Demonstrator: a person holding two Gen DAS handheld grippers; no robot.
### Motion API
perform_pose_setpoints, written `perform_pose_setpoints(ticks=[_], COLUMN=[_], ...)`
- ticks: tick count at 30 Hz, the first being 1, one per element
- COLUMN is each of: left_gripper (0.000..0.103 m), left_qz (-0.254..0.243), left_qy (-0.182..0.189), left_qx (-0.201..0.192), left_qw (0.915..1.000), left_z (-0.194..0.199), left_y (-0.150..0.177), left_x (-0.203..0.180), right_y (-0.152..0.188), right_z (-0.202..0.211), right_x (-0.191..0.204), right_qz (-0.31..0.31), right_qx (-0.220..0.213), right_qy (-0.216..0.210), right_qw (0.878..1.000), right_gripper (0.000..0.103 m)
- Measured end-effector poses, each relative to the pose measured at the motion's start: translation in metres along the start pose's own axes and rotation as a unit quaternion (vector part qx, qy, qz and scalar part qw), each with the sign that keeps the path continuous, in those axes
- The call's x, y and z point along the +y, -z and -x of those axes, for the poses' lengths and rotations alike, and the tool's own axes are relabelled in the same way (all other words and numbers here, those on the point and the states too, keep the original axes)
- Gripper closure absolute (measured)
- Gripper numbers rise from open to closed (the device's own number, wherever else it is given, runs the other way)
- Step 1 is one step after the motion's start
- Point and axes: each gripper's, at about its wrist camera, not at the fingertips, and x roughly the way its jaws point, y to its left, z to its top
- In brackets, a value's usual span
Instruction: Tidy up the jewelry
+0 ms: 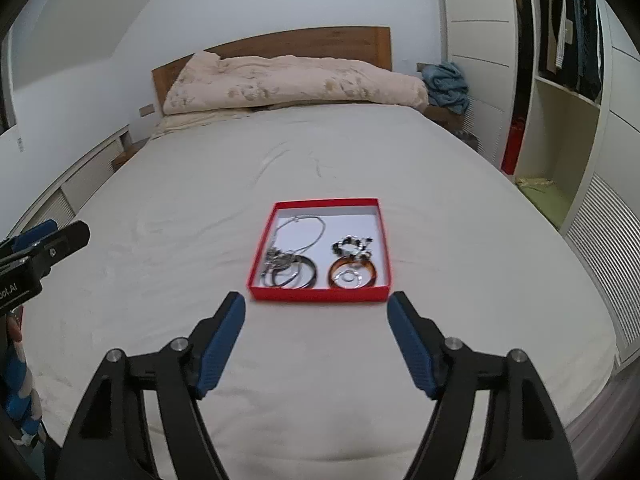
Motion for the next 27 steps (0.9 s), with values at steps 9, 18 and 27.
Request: perform_pose_setpoints(ticks=[9, 18, 27], left_gripper=[0.016, 0.013, 0.011], left_qz=[0.015, 0.03, 0.044], left_qy=[-0.031, -0.09, -0.112], left_qx=[0.008, 0.008, 0.004], left_qw=[0.9994, 0.9955, 0.9928], left_z=[0.049, 0.085, 0.108], left_y=[0.039, 0.077, 0.092], left_x=[0.045, 0.081, 0.092], right_y=[0.022, 0.04, 0.047], right_z=[0.04, 0.081, 0.104], right_x=[0.05, 0.093, 0.103], right_qz=[0.029, 0.072, 0.092], right_qx=[-0.012, -0.034, -0.054], right_qy=[-0.015, 0.002, 0.017], right_qw=[0.999, 0.997, 0.994], right_gripper=[0.025, 0.025, 0.025])
